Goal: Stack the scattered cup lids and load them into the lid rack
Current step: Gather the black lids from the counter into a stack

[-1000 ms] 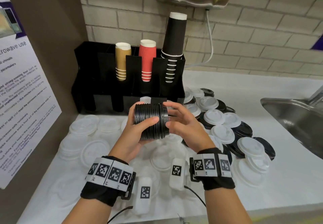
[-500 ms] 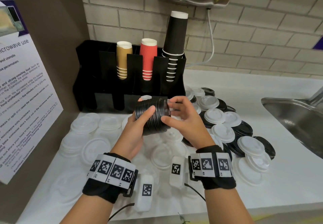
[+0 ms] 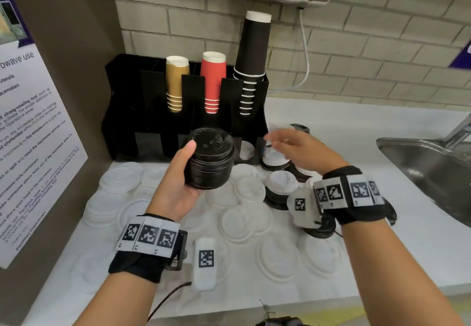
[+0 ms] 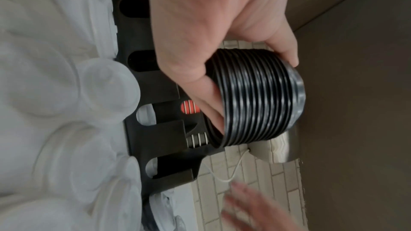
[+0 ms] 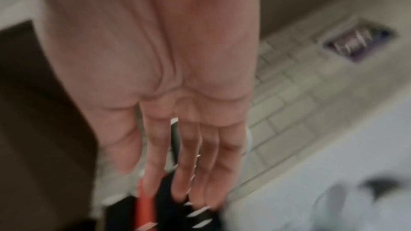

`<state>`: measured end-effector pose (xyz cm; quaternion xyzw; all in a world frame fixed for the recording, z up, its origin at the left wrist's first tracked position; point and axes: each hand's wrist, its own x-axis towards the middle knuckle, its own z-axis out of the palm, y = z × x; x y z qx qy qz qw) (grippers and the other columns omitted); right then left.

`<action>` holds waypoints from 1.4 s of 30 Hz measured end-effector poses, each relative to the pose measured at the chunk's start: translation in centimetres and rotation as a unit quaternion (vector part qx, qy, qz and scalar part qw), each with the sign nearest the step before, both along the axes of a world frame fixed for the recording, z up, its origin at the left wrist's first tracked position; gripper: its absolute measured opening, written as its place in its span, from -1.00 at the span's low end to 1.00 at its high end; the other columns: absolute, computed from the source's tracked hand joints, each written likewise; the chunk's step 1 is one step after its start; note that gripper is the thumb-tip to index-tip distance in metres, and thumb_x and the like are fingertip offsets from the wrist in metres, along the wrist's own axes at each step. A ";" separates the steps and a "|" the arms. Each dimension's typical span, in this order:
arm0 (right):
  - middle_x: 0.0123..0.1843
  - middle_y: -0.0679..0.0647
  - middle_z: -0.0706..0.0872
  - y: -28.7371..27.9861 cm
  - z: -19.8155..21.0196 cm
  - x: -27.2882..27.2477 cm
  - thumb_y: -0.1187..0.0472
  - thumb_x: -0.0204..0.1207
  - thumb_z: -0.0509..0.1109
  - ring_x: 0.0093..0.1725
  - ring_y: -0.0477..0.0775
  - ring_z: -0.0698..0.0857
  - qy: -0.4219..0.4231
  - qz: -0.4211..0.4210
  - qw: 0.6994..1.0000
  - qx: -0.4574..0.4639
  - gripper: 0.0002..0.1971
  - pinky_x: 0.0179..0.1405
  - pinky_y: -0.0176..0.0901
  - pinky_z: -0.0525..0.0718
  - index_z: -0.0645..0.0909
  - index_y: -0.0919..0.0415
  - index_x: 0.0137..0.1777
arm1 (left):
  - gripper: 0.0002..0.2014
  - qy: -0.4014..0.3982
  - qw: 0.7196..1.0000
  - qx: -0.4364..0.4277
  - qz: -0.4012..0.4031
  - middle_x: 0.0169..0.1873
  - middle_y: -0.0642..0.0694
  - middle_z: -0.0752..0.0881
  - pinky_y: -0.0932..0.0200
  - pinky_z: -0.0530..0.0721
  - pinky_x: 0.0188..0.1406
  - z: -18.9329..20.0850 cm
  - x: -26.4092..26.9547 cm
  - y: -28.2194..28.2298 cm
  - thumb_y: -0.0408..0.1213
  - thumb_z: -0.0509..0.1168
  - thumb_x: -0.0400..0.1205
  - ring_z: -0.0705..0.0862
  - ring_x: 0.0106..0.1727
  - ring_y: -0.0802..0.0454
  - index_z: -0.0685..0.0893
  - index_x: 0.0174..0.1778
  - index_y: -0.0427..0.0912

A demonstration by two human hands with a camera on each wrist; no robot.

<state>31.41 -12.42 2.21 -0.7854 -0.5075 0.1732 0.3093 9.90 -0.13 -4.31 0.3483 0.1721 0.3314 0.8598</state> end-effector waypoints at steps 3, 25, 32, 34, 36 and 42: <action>0.22 0.01 0.63 -0.2 -1.5 3.2 0.03 0.58 0.39 0.22 0.05 0.62 -0.108 -0.021 0.973 -0.205 -0.67 0.22 -0.14 0.55 0.58 0.06 0.31 | -0.51 -0.012 1.000 0.017 -0.002 0.27 -0.18 0.73 0.07 0.77 0.01 -0.1 -0.4 0.7 0.01 0.31 0.52 0.71 0.29 -0.07 0.65 0.33 -0.15; 0.21 -0.04 0.62 0.9 -1.3 0.5 -0.17 0.18 0.67 0.17 0.06 0.61 -0.231 0.071 0.812 -0.532 -0.10 0.07 -0.05 0.67 0.35 0.11 0.46 | -0.49 0.003 0.999 0.034 -0.006 0.27 -0.13 0.74 0.06 0.77 -0.01 0.0 -0.2 2.4 0.06 0.42 0.48 0.72 0.28 -0.08 0.68 0.31 -0.09; -0.03 -0.02 0.56 0.2 -2.2 0.2 0.03 0.25 0.66 -0.07 0.05 0.60 -0.191 0.079 0.828 -0.521 -0.18 -0.10 -0.07 0.67 0.27 0.06 0.43 | -0.52 -0.002 0.999 0.034 0.023 0.31 -0.13 0.71 0.07 0.77 0.03 0.6 -0.3 2.8 0.01 0.27 0.64 0.69 0.32 -0.06 0.58 0.43 -0.14; 0.06 0.00 0.58 0.8 -1.4 0.0 -0.04 0.22 0.66 -0.08 0.00 0.60 -0.146 0.093 0.874 -0.453 -0.16 -0.18 -0.13 0.63 0.24 -0.06 0.41 | -0.51 -0.004 0.999 0.037 0.028 0.33 -0.14 0.70 0.06 0.76 0.06 0.7 -0.2 2.8 0.01 0.25 0.65 0.68 0.34 -0.06 0.56 0.45 -0.15; 0.22 -0.04 0.51 1.7 -0.6 -0.6 -0.14 0.17 0.67 0.11 0.01 0.58 -0.101 0.116 0.915 -0.374 -0.05 0.07 -0.11 0.64 0.18 -0.16 0.49 | -0.51 -0.004 0.999 0.039 0.028 0.34 -0.13 0.69 0.07 0.76 0.08 0.7 -0.1 2.7 0.01 0.23 0.66 0.68 0.34 -0.05 0.56 0.46 -0.14; 0.53 0.04 0.44 3.0 -1.1 0.2 -0.24 0.20 0.63 0.42 0.09 0.48 -0.162 0.098 0.902 -0.389 0.05 0.33 -0.08 0.50 0.20 0.04 0.62 | -0.56 -0.005 0.999 0.041 0.028 0.31 -0.12 0.72 0.07 0.78 0.03 0.6 -0.3 2.5 0.02 0.20 0.68 0.70 0.31 -0.04 0.60 0.41 -0.11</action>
